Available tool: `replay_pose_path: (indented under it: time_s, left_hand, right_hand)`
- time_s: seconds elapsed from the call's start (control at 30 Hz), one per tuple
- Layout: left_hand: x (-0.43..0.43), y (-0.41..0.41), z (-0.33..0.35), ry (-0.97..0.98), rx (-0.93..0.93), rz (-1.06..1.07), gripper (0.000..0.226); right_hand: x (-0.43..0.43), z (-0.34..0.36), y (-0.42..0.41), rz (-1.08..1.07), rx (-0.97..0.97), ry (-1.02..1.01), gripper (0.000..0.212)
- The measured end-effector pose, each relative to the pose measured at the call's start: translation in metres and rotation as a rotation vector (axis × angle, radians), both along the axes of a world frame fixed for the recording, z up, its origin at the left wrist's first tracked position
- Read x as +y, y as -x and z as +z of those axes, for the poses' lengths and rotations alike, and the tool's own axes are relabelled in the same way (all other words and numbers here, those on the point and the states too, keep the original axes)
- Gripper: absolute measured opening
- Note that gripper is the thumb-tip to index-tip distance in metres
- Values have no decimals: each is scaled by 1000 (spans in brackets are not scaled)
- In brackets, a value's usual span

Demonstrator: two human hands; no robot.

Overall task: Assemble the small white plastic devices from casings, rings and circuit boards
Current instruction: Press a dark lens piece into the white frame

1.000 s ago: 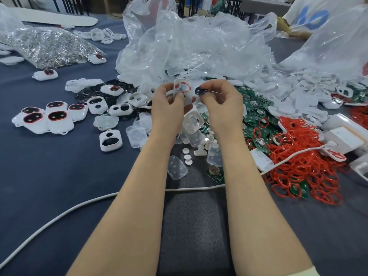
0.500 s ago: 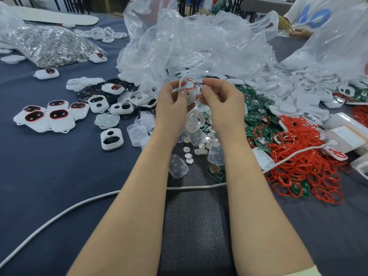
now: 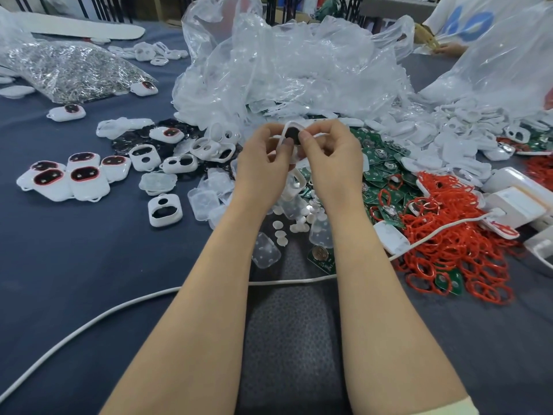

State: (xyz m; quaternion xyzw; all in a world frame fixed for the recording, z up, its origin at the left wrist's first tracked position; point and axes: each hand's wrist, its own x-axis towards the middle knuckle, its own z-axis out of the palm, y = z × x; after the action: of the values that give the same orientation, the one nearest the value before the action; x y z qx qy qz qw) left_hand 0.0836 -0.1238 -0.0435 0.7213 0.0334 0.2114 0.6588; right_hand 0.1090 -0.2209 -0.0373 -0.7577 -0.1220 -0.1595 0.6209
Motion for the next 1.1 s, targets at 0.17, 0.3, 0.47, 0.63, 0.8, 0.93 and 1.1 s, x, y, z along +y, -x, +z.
replay_pose_path:
  time_s: [0.17,0.3,0.47,0.63,0.8,0.93,1.1]
  left_hand:
    - [1,-1,0,31,11,8,14]
    - [3,0,0,115,23,-38,19]
    - [3,0,0,192,33,-82,16]
    - [3,-5,-5,135,89,-12,16]
    - [5,-6,-6,269,103,-1,11]
    - [7,-6,-6,327,114,-9,13]
    - [5,-7,-5,110,108,80,10]
  right_hand:
    - [0,-4,-2,-32,32,-20,15]
    - [-3,-2,-8,90,243,-119,9]
    - [-7,1,-11,200,440,-340,8]
    - [-3,-3,-6,31,171,-54,8]
    - [5,-6,-3,-50,-94,223,8]
    - [5,-6,-5,-18,-60,211,7]
    - [8,-6,-4,-37,-32,142,5]
